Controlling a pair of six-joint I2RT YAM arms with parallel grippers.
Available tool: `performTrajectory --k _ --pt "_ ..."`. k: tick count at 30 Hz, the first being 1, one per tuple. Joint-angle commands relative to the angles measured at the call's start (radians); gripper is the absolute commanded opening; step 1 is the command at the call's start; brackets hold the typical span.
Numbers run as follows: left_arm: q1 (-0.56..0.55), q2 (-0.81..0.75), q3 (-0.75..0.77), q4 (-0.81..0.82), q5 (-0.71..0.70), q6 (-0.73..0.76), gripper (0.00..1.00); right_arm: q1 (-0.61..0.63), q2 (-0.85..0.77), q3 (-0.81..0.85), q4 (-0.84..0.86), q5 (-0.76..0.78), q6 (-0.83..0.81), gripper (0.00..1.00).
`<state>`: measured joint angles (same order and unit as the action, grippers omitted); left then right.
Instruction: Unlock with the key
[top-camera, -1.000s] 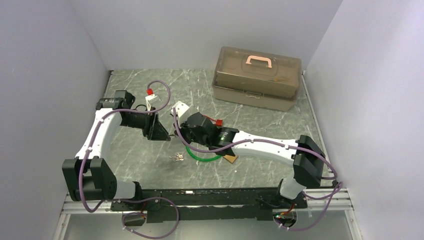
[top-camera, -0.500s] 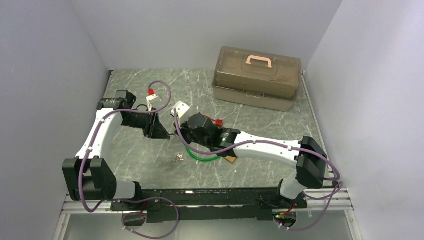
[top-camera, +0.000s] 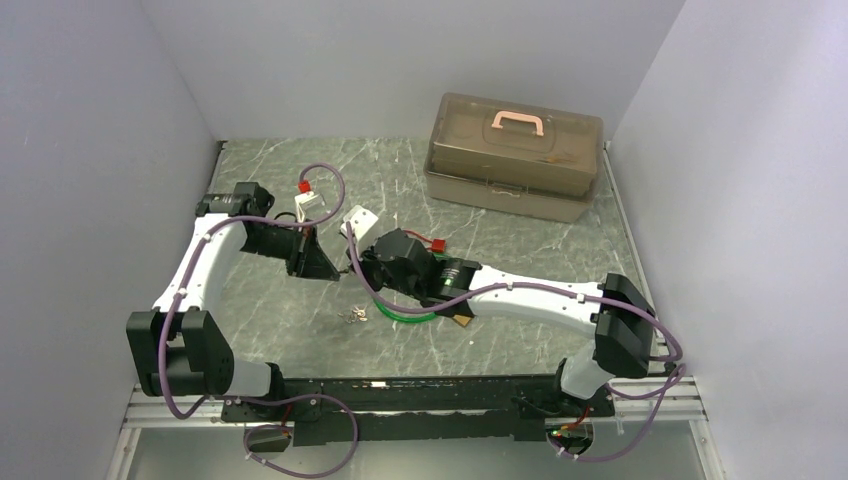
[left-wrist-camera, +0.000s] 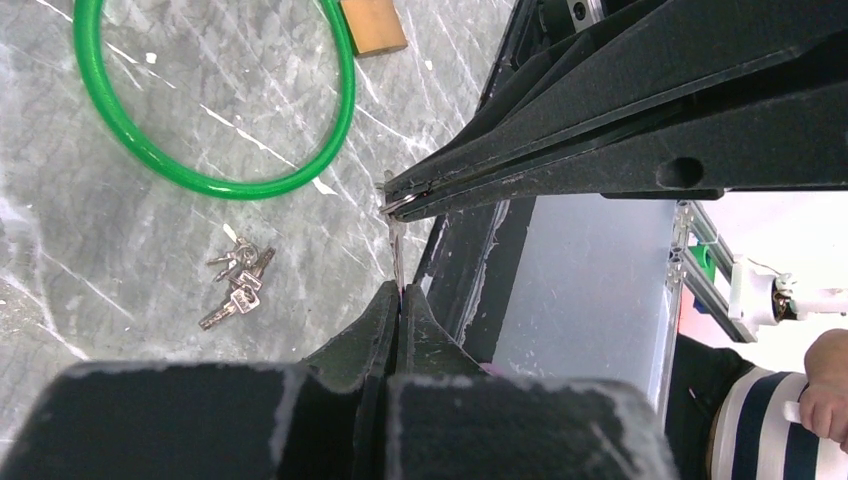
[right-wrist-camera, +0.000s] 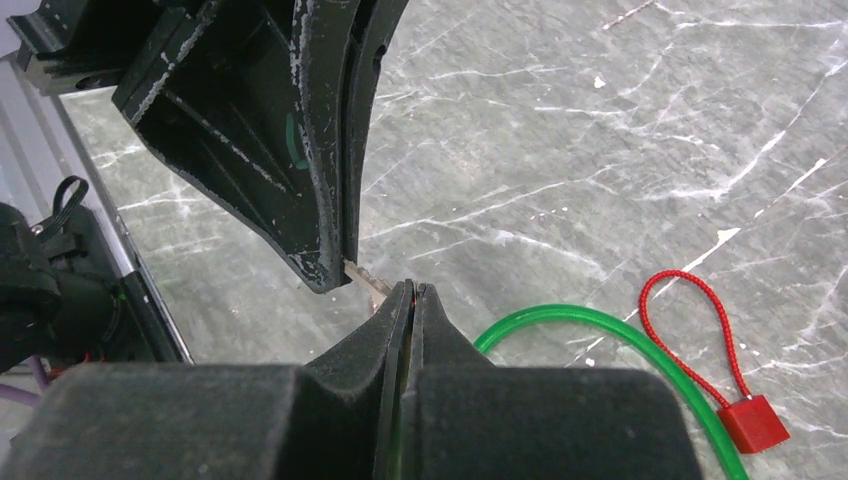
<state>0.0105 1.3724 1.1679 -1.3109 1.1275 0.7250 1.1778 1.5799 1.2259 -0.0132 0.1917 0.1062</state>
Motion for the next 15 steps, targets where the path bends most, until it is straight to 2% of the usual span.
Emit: performTrajectory --k 1,2,4,6,10,13,15 --pt "-0.004 -0.006 0.053 -0.104 0.057 0.125 0.0 0.01 -0.077 -0.027 0.091 -0.039 -0.008 0.04" --pt "-0.004 -0.003 0.062 -0.134 0.058 0.157 0.0 0.01 -0.093 -0.036 0.1 -0.056 -0.008 0.09" --pt "-0.004 -0.005 0.085 -0.191 0.046 0.219 0.0 0.009 -0.121 -0.056 0.113 -0.075 -0.009 0.29" --pt "-0.004 -0.013 0.113 -0.25 0.028 0.277 0.0 0.002 -0.156 -0.069 0.118 -0.098 -0.012 0.38" --pt "-0.055 -0.068 0.145 -0.258 -0.05 0.286 0.0 -0.056 -0.243 -0.089 0.122 -0.214 0.017 0.44" --pt "-0.096 -0.11 0.174 -0.258 -0.105 0.266 0.0 -0.146 -0.307 -0.104 0.14 -0.388 0.072 0.46" --pt "-0.121 -0.132 0.204 -0.258 -0.129 0.255 0.0 -0.225 -0.331 -0.107 0.158 -0.564 0.107 0.46"
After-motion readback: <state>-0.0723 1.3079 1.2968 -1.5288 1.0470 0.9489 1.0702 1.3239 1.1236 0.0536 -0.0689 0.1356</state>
